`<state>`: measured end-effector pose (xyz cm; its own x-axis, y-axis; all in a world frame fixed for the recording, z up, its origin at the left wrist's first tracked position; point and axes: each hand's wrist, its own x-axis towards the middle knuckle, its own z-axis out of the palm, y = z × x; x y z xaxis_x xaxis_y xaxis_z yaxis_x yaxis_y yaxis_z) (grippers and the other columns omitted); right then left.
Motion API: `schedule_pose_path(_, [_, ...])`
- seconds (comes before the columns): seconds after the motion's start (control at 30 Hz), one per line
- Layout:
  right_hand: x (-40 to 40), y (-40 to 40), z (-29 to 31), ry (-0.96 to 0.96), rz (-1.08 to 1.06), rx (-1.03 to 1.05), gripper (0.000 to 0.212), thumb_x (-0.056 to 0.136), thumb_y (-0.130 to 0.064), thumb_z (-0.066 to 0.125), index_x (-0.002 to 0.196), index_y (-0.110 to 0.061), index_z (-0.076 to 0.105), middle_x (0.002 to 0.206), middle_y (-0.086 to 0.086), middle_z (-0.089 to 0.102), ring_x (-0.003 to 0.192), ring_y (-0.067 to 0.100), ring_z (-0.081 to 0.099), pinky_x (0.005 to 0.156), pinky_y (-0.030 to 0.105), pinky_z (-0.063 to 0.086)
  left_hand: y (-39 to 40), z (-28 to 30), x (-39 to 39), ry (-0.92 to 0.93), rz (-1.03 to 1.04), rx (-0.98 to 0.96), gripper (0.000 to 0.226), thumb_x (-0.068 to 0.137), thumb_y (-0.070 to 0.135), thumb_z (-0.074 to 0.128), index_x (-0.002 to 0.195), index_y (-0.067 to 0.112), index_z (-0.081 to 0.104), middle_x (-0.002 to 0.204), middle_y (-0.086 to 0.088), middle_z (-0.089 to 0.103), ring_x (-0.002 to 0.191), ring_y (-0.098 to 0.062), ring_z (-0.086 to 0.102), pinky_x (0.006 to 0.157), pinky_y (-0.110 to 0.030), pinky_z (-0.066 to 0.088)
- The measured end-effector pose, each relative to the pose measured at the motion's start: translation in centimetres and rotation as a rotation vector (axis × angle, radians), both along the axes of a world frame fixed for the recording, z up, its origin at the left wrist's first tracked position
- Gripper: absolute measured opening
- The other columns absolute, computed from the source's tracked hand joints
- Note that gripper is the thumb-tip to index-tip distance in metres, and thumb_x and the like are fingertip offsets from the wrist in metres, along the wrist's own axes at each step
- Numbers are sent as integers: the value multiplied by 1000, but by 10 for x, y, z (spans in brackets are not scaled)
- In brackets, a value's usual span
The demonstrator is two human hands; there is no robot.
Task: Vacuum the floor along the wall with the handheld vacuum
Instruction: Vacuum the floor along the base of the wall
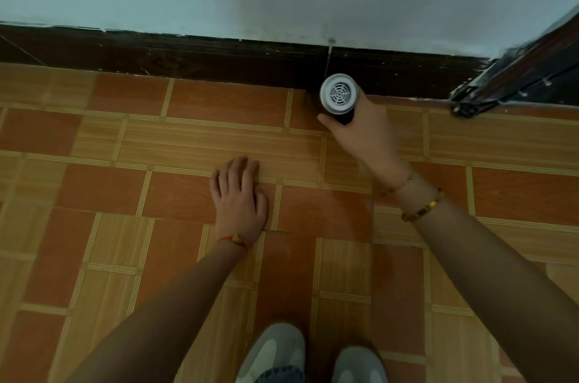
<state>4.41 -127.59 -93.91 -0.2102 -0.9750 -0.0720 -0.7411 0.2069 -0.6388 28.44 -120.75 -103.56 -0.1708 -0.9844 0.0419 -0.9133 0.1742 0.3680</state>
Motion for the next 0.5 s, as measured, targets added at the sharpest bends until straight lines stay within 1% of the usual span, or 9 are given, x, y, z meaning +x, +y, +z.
schedule_pose_path(0.07, [-11,7,1,1,-51,-13,68,83,-44,70,140,-18,44,126,3,63,116,22,59,86,25,45,0,0,0,1,1,-3,47,94,27,40,138,14,48,147,-11,43,139,-31,34,120,-55,16])
schedule_pose_path(0.13, [-19,10,1,-17,-84,-22,67,83,-41,72,140,-17,45,129,3,62,119,20,57,86,19,40,0,-1,-1,1,3,-4,47,94,27,40,138,14,48,147,-10,43,139,-31,34,120,-55,15])
schedule_pose_path(0.2, [-22,9,2,-28,-82,-13,67,83,-40,71,140,-16,44,130,3,61,121,19,55,87,17,38,0,-1,-1,1,6,-3,47,94,27,40,139,14,48,147,-10,43,139,-31,34,121,-54,14])
schedule_pose_path(0.3, [-14,0,2,-16,-50,-13,66,83,-43,71,139,-18,45,128,2,63,117,21,58,86,22,43,0,0,-1,-3,2,-6,47,93,26,43,139,14,48,147,-10,42,139,-31,35,121,-55,15])
schedule_pose_path(0.4, [1,-11,1,6,-1,-10,67,82,-48,69,139,-21,44,123,1,65,113,23,61,88,35,53,0,-1,0,-4,3,-8,47,93,25,44,138,14,48,147,-10,42,139,-30,35,121,-54,15])
schedule_pose_path(0.47, [11,-16,0,0,35,-9,66,82,-49,68,138,-23,44,122,1,66,111,24,62,87,42,55,0,-2,0,-4,5,-14,47,93,25,44,138,14,48,147,-10,43,139,-30,35,120,-54,16])
schedule_pose_path(0.5, [16,-18,-1,11,52,-11,66,82,-50,68,137,-23,44,121,1,66,110,25,62,85,43,55,0,-2,0,-3,5,-18,47,93,25,44,138,14,49,147,-10,43,138,-30,36,121,-54,16])
